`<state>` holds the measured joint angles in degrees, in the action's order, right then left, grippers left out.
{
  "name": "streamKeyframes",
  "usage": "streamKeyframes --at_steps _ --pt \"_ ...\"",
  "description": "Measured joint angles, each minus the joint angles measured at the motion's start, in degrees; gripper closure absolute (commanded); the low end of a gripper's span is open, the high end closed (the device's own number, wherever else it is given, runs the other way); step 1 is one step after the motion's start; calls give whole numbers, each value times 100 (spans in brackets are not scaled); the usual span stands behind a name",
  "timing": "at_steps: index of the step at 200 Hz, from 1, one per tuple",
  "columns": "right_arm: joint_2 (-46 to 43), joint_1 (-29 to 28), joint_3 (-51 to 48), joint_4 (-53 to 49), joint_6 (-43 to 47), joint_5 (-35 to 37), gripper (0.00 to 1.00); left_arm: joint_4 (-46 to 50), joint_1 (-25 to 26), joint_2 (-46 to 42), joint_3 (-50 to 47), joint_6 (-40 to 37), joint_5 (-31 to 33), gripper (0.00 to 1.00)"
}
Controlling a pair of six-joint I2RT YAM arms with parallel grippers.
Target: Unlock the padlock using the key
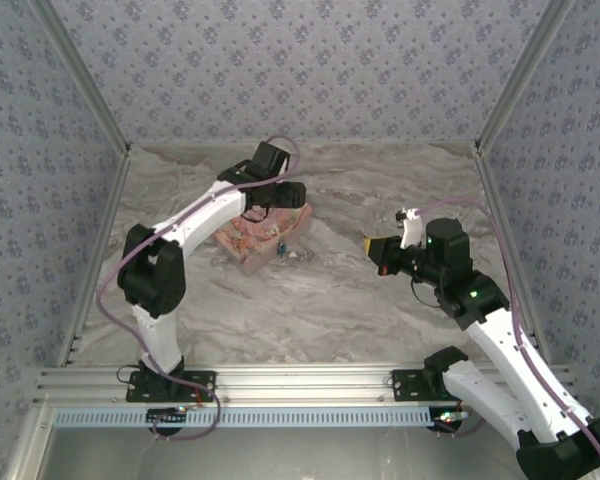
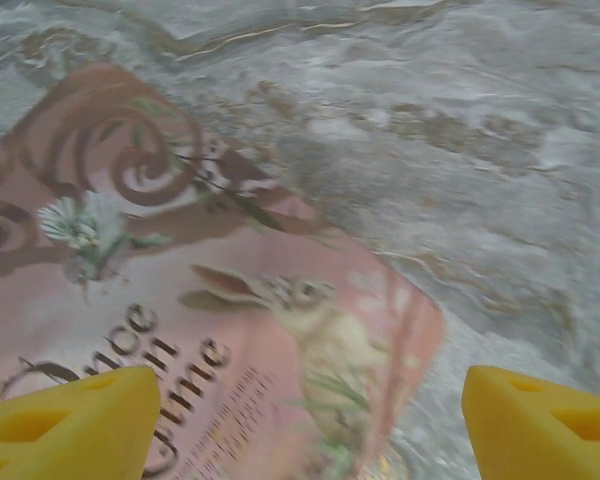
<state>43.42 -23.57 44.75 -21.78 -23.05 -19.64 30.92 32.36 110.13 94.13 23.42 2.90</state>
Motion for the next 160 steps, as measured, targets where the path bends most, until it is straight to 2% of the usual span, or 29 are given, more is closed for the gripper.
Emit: streamKeyframes --at_steps 38,86,160 --pt "-31 9 -76 -13 -7 42 97 142 -192 796 748 -2 94 22" --pt "-31 9 -125 37 -59 39 96 409 -264 1556 1661 -48 -162 24" --pt "7 44 -181 76 -103 44 96 525 -232 1676 1878 -166 -748 29"
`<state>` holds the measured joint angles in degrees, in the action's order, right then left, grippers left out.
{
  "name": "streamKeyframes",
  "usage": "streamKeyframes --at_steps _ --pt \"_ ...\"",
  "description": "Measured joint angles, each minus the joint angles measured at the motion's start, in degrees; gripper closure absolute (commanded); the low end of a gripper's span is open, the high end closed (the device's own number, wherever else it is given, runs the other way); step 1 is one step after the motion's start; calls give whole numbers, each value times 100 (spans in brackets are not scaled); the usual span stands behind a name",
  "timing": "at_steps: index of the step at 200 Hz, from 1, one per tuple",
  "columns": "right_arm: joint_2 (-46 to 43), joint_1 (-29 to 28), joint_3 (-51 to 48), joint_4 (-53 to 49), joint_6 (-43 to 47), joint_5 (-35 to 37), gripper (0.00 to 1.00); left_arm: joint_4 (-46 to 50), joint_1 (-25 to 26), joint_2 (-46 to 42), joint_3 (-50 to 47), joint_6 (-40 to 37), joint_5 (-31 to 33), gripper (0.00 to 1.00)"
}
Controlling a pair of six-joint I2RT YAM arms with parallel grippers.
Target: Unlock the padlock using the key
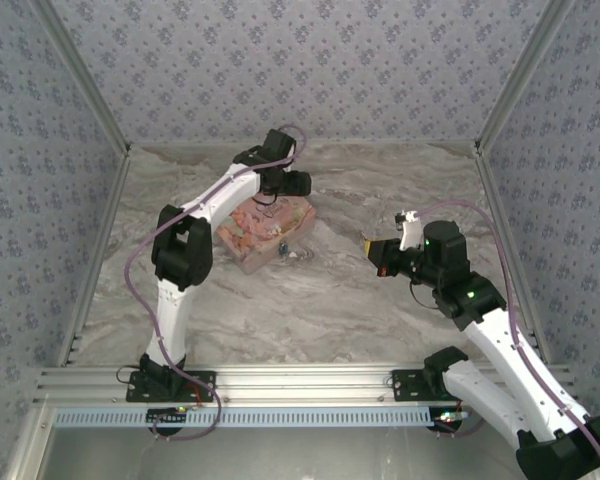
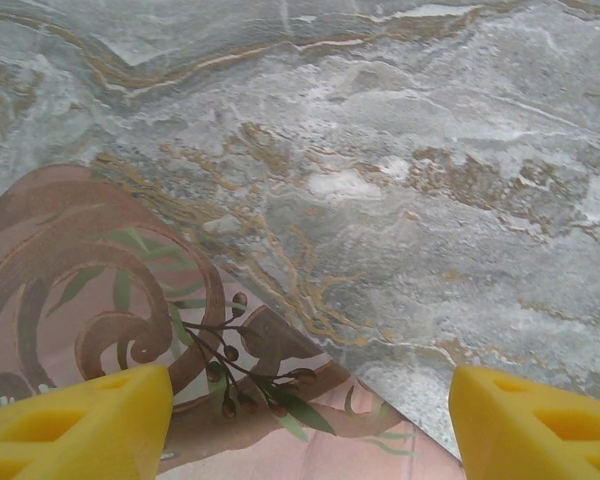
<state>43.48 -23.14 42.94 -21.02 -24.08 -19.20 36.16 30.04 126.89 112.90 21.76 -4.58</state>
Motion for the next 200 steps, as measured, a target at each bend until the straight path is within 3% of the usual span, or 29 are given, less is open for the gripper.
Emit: streamKeyframes --at_steps 76,123,168,200 --pt "-411 970 0 -525 24 -127 96 59 780 -369 -588 -1401 -1185 33" --pt "-579 1462 0 -776 63 -400 95 151 1231 -1200 -1794 -2236 -1947 36" --pt "-546 1589 -96 -741 63 -669 95 -7 1231 -2264 -2723 -2433 -2221 31" --pt "-295 1574 -153 -468 33 -1021 95 -953 1032 -3215 -3097 -2332 -2205 28"
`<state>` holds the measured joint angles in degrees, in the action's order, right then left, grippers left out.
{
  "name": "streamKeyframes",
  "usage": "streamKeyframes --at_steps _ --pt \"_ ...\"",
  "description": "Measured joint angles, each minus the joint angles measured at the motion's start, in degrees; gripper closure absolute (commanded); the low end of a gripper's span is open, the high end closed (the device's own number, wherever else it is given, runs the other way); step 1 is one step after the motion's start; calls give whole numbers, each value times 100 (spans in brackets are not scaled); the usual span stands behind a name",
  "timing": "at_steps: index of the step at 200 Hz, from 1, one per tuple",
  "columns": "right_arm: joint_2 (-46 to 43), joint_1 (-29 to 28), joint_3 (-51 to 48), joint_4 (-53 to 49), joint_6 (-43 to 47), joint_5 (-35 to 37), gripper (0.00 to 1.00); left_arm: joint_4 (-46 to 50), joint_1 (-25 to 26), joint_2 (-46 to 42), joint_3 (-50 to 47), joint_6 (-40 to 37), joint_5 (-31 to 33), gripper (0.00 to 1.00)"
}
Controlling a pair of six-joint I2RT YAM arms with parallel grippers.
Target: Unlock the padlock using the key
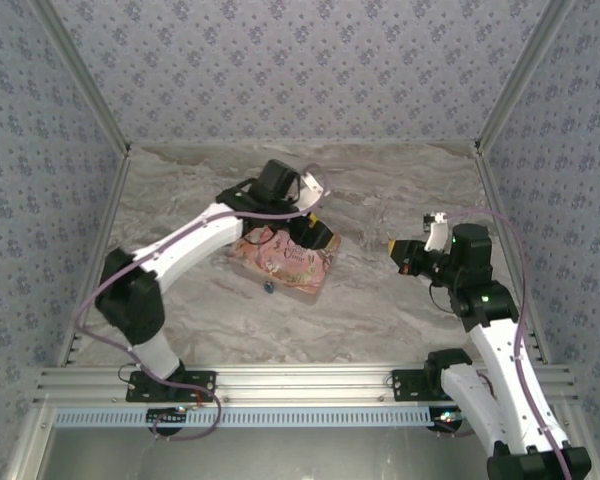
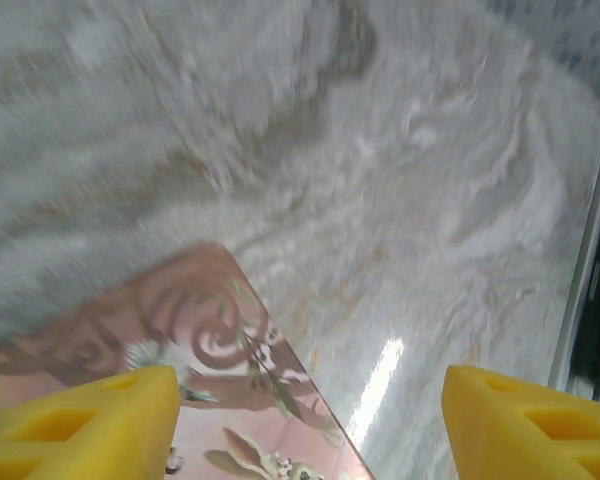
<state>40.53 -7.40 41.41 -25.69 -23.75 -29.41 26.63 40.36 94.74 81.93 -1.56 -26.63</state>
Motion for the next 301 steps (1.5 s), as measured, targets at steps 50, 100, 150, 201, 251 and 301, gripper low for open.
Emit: streamKeyframes --at_steps 50,100,150,201,251,301 --pt "396 -420 -249 457 -175 -192 95 -2116 -354 -2072 -2472 575 483 20" --pt "1036 -1078 -299 1045 -350 -146 95 -2013 -407 -3145 -3613 935 874 18" --pt "2166 -1856 -286 2079 -704 -131 95 -1978 -627 -4260 -4776 1797 887 18" --pt "3449 -2208 -74 3101 -1121 -216 95 -2280 -1091 -4199 -5718 2706 330 18" --pt "4288 -2310 146 3646 -1405 -302 96 -3364 -1464 -3401 -6413 3222 -271 19" --pt "4402 -2312 295 3646 -1419 -275 96 -4446 -1464 -2730 -6467 3250 -634 20"
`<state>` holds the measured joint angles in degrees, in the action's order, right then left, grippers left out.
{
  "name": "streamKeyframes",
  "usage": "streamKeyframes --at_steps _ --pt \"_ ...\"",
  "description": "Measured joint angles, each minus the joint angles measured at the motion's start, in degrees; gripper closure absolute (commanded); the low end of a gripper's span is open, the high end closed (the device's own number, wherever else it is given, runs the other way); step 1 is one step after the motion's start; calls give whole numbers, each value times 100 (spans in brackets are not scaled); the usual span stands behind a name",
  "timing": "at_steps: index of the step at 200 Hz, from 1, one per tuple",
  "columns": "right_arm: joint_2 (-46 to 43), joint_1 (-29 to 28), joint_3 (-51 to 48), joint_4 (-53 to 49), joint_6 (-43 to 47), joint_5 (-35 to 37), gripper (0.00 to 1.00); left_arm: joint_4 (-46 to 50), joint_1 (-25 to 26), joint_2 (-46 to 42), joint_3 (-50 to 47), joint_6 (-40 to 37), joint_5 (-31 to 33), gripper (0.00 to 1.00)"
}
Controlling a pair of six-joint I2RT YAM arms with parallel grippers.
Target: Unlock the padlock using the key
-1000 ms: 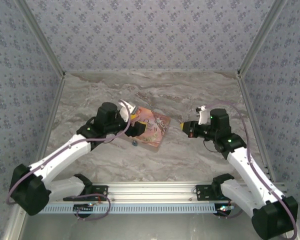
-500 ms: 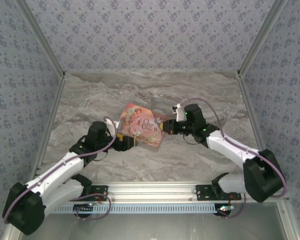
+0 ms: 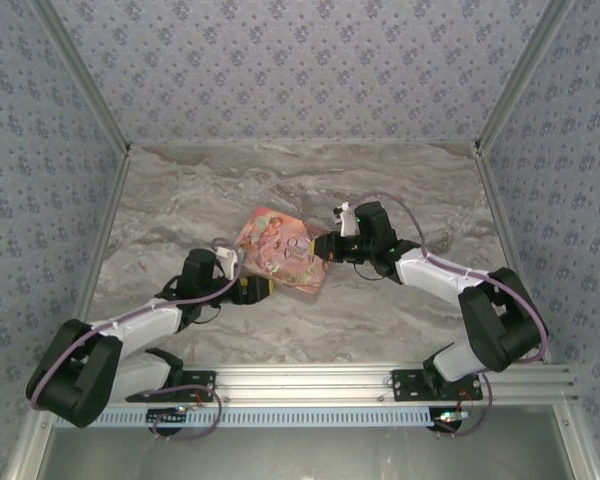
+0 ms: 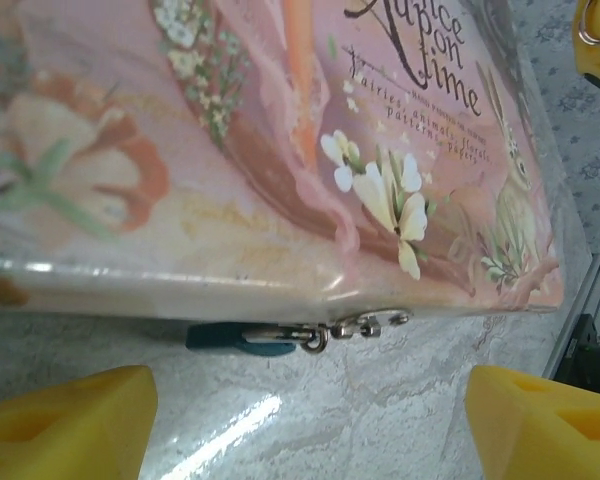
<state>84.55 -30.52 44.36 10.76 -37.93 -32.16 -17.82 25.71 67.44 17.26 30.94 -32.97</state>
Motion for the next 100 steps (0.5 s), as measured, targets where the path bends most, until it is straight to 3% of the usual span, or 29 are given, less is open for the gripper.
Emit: streamKeyframes --at_steps 100 --pt "282 -39 7 -81 24 101 96 -1298 0 769 -170 -55 -258 24"
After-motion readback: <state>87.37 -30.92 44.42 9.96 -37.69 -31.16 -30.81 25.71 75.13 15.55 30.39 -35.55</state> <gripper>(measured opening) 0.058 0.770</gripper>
